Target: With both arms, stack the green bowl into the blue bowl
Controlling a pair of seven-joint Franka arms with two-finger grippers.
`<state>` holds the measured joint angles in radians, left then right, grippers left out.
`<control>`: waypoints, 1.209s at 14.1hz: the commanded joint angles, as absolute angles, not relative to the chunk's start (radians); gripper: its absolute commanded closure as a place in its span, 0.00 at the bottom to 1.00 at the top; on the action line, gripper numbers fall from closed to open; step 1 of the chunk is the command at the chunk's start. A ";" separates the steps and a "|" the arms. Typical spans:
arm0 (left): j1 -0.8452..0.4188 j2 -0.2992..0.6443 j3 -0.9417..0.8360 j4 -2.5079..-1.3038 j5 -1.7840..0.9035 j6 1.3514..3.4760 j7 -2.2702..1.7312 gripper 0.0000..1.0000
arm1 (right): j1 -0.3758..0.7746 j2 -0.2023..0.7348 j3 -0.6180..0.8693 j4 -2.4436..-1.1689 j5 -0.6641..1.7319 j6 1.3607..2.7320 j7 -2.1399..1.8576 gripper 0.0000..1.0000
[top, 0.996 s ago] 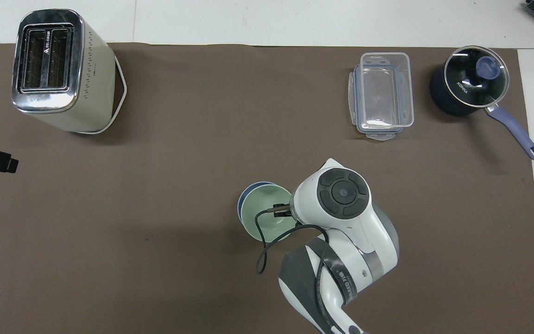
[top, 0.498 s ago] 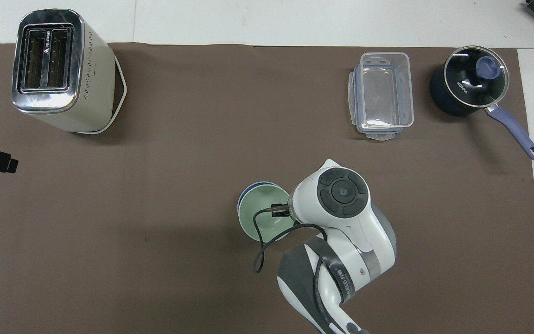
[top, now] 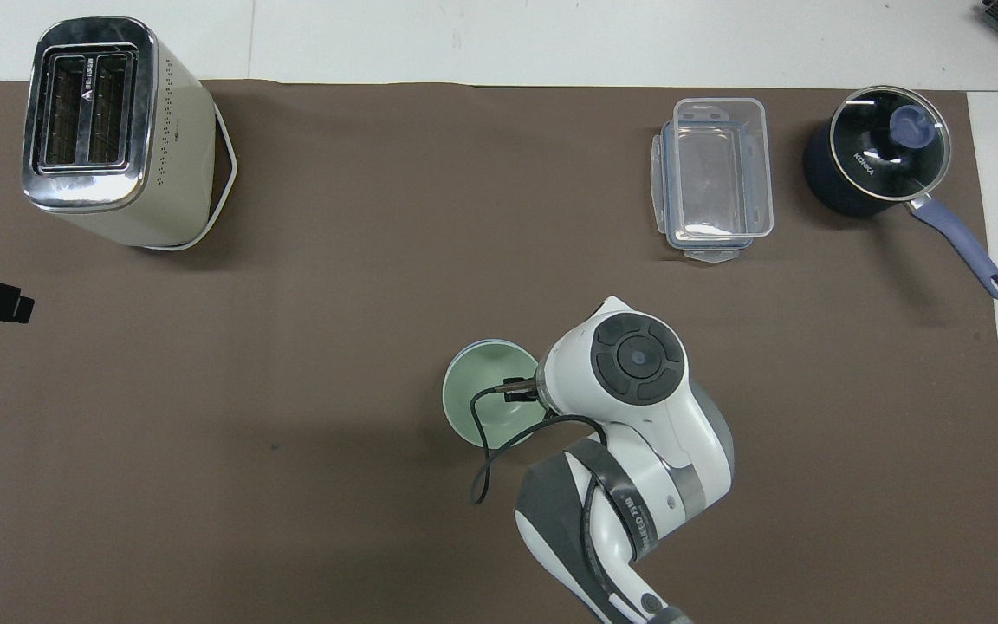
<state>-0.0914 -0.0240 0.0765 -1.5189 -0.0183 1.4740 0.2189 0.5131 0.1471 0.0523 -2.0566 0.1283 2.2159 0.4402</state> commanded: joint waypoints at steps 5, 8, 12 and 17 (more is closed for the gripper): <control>-0.077 -0.048 0.069 -1.543 -0.032 1.473 0.235 0.00 | 0.509 0.153 0.057 -2.060 0.153 2.237 0.426 0.51; -0.077 -0.048 0.069 -1.543 -0.032 1.473 0.235 0.00 | 0.500 0.140 0.054 -2.042 0.150 2.215 0.425 0.00; -0.077 -0.048 0.071 -1.543 -0.031 1.473 0.235 0.00 | 0.436 0.080 0.044 -2.007 0.132 2.165 0.423 0.00; -0.077 -0.048 0.071 -1.543 -0.031 1.473 0.235 0.00 | 0.296 0.028 0.041 -1.927 0.074 2.040 0.368 0.00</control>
<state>-0.0914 -0.0240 0.0766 -1.5189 -0.0183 1.4740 0.2190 0.3508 0.0474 0.0369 -1.9576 0.0928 2.0861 0.3981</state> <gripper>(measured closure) 0.000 0.000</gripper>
